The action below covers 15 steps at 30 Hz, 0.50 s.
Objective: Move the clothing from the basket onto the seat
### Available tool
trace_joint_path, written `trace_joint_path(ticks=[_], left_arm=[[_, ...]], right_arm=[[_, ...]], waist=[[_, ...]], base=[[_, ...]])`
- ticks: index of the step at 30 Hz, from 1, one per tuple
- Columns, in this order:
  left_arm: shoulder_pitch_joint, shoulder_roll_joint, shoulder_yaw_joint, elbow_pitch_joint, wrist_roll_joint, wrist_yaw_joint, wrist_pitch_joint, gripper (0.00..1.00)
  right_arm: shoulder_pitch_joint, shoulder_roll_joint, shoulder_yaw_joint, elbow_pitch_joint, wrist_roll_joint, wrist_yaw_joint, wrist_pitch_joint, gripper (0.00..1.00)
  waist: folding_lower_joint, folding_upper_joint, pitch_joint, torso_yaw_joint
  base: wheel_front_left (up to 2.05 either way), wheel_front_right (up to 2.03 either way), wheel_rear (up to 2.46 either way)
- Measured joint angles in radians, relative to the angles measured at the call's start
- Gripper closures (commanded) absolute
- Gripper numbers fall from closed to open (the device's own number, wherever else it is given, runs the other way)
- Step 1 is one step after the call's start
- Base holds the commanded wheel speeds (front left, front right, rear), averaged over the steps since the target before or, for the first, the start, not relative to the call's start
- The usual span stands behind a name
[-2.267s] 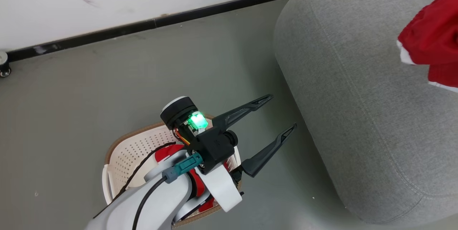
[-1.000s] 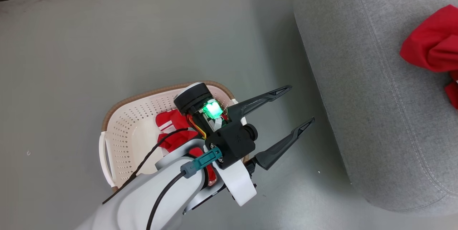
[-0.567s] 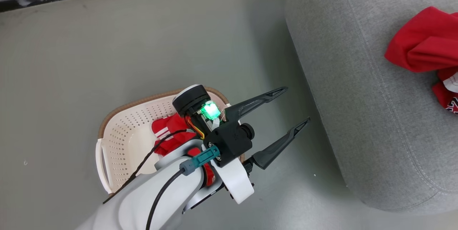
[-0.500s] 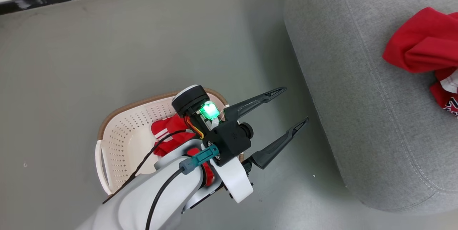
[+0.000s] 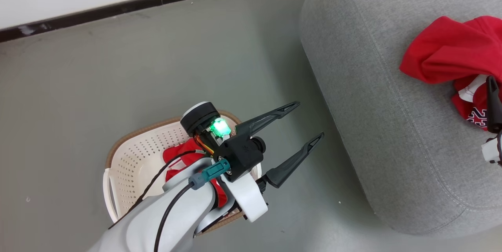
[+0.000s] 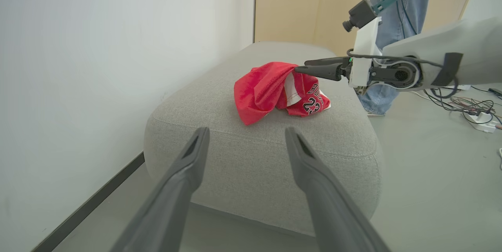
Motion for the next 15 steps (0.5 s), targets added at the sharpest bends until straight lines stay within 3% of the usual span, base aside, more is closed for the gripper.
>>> trace_joint_path(ticks=[15], left_arm=[[0.073,-0.003,0.035,0.02,-0.027,0.008,-0.008,0.0]], right_arm=[[0.038,0.008,0.028,-0.181,-0.068,0.0,-0.001,0.0]], waist=[[0.0,0.0001,-0.098,-0.01]], base=[[0.0,0.0,0.0]])
